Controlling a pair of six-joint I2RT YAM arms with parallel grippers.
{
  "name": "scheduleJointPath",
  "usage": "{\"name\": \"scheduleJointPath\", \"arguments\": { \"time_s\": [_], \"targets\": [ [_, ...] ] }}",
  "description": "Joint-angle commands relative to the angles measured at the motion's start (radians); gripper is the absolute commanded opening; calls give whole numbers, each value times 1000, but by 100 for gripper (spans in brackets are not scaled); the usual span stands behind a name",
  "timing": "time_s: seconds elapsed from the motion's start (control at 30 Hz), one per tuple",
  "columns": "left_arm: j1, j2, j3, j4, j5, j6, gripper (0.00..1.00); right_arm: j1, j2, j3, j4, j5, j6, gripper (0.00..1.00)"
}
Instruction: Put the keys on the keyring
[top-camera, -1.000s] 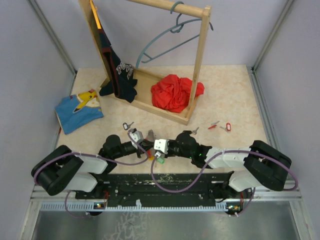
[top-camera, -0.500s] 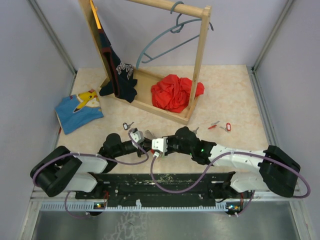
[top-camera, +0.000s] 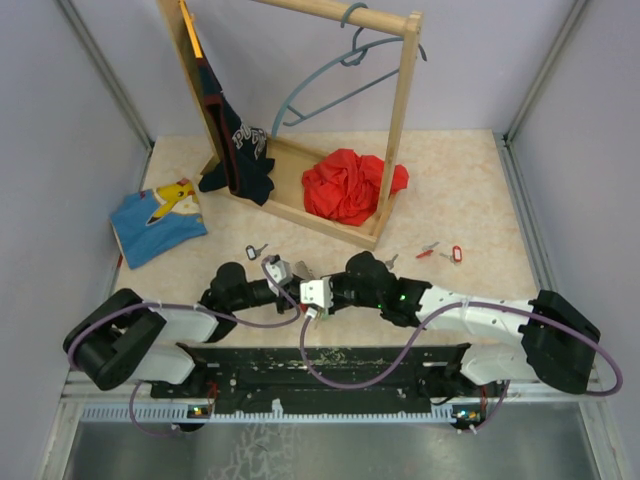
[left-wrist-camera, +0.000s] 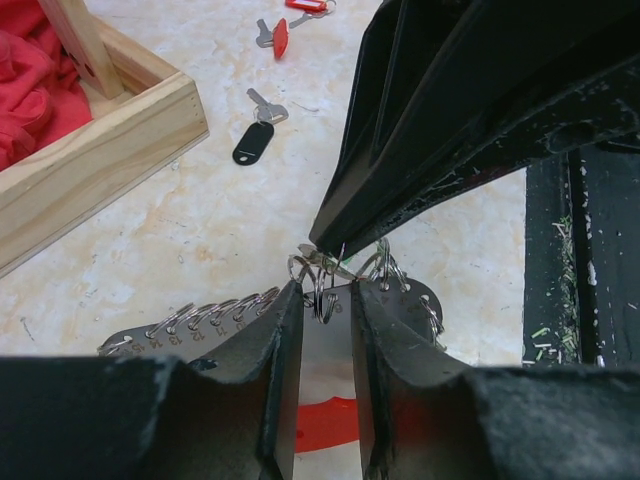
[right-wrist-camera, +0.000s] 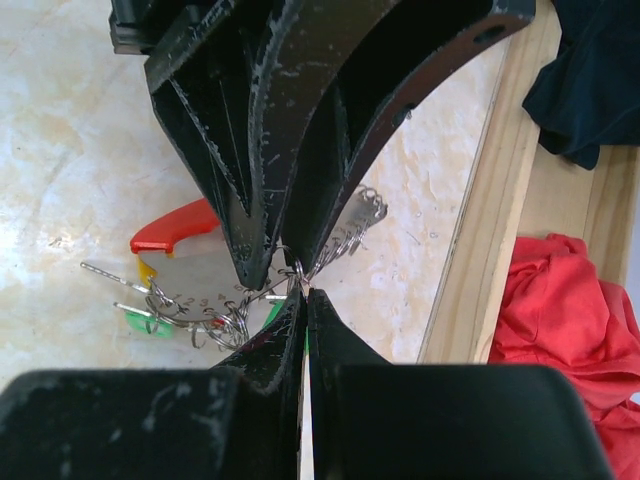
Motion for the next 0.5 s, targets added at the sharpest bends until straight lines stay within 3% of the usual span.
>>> {"name": "scheduleJointPath", "arguments": {
  "time_s": [0.0, 0.07, 0.27, 0.47],
  "targets": [
    [0, 12, 29, -10, 22, 10, 31, 20, -2, 69, 31, -30, -19, 0],
    [0, 11, 32, -19, 21, 15, 29, 21, 2, 72, 25, -33, -23, 0],
    [0, 2, 32, -32, 23, 26, 2, 22, -8, 64, 3, 5, -26, 0],
    [1, -15, 24, -43, 8, 30, 0, 22, -44, 6, -16, 93, -14, 0]
  ]
}}
